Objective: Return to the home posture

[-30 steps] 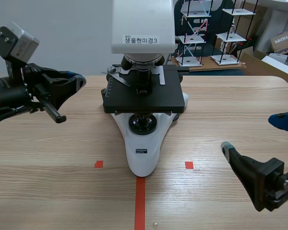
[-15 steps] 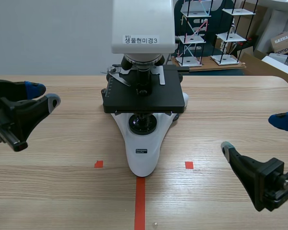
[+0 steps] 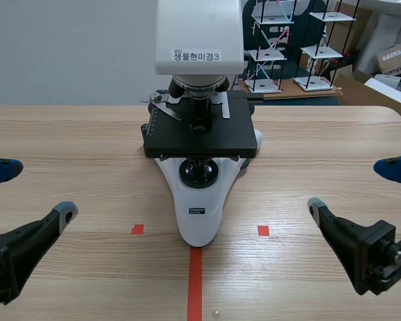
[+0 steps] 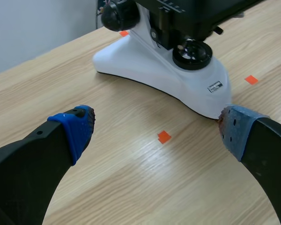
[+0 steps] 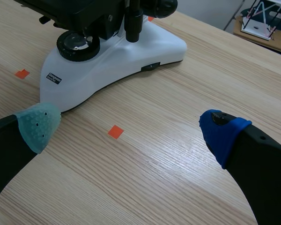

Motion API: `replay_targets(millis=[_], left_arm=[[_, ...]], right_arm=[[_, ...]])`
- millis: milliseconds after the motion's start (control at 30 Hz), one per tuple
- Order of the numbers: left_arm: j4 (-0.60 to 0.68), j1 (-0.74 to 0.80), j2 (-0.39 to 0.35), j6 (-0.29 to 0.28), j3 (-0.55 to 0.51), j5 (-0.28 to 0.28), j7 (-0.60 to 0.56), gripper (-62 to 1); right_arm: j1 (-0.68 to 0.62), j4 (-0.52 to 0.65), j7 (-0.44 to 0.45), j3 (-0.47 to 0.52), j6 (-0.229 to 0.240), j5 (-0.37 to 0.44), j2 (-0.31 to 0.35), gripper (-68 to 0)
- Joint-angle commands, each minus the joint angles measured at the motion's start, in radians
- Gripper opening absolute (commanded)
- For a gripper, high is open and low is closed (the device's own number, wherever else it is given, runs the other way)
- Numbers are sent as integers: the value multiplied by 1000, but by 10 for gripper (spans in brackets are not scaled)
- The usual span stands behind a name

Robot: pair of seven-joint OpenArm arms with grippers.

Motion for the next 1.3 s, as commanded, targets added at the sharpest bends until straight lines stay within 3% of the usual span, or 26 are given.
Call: replay_targets(millis=[0, 200, 1267], left_arm=[[38, 16, 17, 3, 5, 10, -13, -49], [128, 87, 71, -2, 5, 39, -11, 11], [140, 91, 83, -3, 6, 39, 16, 11]], right_arm=[[4, 15, 14, 8, 0, 11, 11, 4], [4, 15, 14, 8, 0, 11, 11, 4], [4, 15, 14, 8, 0, 11, 11, 4]])
